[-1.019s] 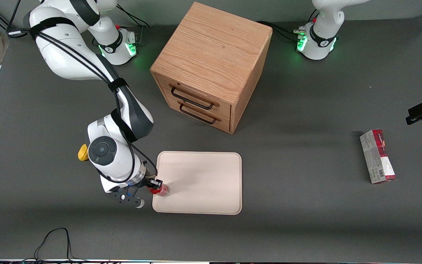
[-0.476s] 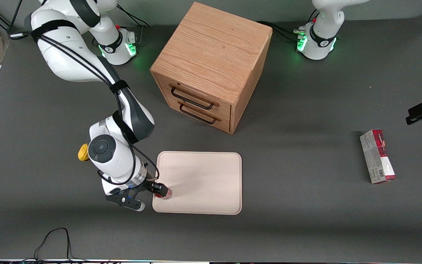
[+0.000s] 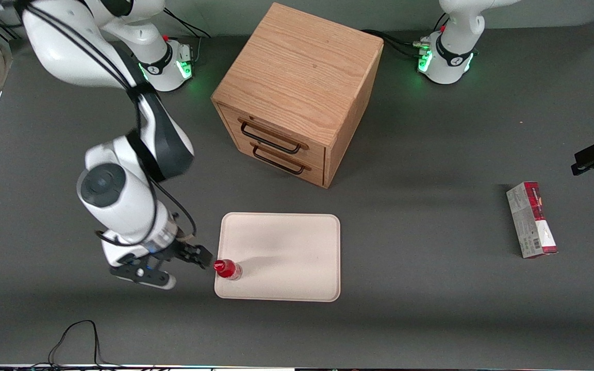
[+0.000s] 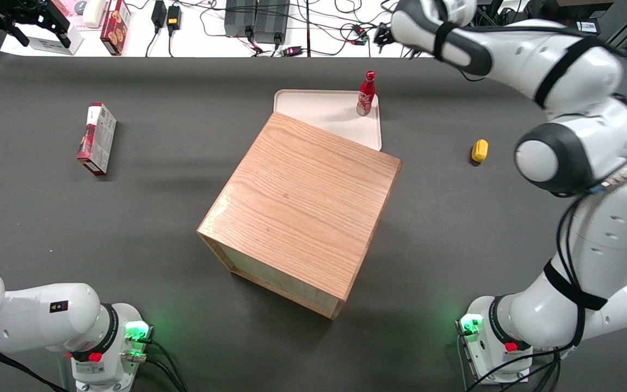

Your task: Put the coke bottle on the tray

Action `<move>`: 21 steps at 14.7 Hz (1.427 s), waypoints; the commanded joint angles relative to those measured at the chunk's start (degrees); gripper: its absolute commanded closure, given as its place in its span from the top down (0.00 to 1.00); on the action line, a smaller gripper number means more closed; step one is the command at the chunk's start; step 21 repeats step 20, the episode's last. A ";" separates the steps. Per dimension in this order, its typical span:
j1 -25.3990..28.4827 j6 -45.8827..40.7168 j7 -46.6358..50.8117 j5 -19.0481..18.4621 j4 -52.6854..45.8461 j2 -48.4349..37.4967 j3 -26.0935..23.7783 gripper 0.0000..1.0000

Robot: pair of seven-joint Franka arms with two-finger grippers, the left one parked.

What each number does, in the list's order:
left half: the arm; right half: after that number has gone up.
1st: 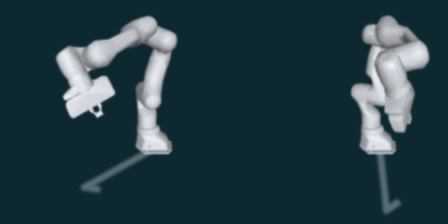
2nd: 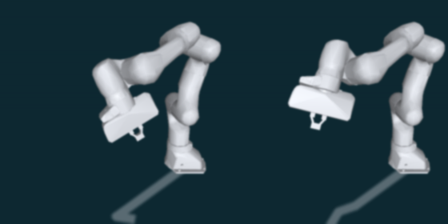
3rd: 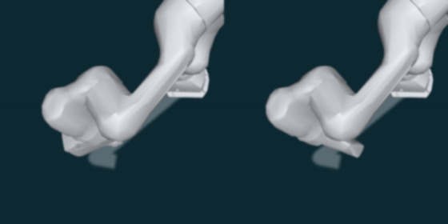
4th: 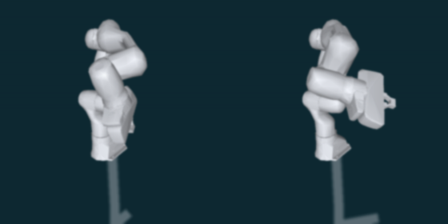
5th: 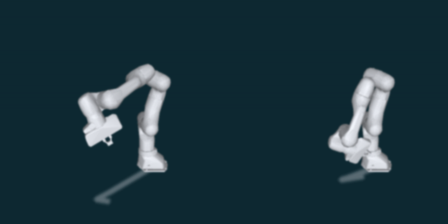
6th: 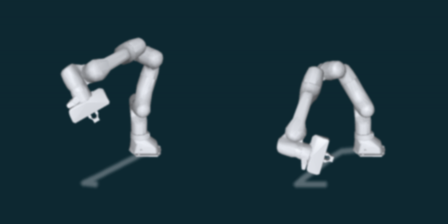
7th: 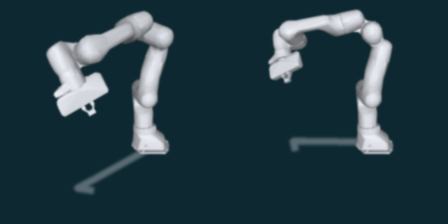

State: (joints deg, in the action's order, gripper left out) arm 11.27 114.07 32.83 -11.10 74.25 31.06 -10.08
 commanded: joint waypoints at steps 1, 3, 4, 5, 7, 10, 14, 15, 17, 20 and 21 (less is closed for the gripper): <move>-1.16 -3.48 -9.34 2.40 14.59 -14.07 3.91 1.00; -1.25 -8.93 -17.32 4.67 17.24 -19.70 7.60 1.00; -1.33 -11.48 -21.63 6.95 18.29 -22.68 10.14 1.00; -1.34 -14.03 -25.85 9.15 19.00 -25.24 12.95 1.00; -1.51 -18.26 -31.06 10.66 21.80 -30.51 15.87 1.00; -2.65 -18.62 -30.99 11.89 27.17 -37.11 16.58 1.00; -2.92 -20.21 -27.93 13.74 26.57 -38.27 15.36 1.00; -3.00 -20.21 -27.13 13.74 26.57 -38.18 14.57 1.00; -3.09 -20.21 -27.03 13.65 26.48 -37.92 13.95 1.00; -3.18 -20.12 -27.03 13.39 26.39 -37.92 13.77 1.00; -3.18 -20.12 -27.03 13.39 26.39 -37.92 13.77 1.00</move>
